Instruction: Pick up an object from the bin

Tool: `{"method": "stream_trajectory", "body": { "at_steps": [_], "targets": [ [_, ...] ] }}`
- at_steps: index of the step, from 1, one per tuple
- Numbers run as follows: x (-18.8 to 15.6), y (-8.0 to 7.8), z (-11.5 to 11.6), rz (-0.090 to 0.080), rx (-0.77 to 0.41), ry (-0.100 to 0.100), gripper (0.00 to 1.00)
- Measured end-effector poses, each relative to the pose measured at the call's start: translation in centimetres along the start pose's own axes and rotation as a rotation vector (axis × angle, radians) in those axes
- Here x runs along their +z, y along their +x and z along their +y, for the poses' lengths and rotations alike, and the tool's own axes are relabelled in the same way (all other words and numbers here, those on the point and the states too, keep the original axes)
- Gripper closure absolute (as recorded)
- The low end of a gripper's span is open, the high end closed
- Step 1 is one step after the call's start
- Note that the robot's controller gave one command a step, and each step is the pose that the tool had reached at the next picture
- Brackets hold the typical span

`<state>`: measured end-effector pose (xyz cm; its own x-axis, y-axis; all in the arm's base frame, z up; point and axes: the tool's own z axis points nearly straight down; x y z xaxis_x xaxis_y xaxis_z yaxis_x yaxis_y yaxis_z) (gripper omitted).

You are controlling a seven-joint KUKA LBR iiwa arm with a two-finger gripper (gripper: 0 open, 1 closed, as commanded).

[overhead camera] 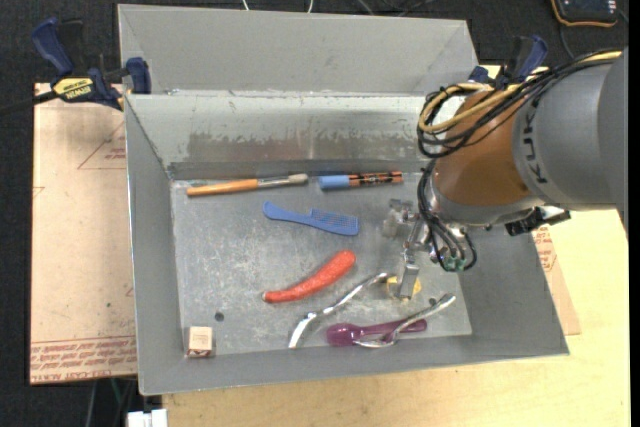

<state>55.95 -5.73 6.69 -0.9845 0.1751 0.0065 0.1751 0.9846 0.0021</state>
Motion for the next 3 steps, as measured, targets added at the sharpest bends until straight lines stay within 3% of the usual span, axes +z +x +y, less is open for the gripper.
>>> {"method": "stream_trajectory", "body": {
  "at_steps": [1,2,3],
  "targets": [
    [-5.1,1.3,-0.3,-0.018,-0.179,0.002,0.0],
    [-3.2,3.6,-2.9,-0.002,0.101,0.001,0.0],
    [-0.3,2.5,-0.9,-0.017,-0.099,0.001,0.0]
  ]
}}
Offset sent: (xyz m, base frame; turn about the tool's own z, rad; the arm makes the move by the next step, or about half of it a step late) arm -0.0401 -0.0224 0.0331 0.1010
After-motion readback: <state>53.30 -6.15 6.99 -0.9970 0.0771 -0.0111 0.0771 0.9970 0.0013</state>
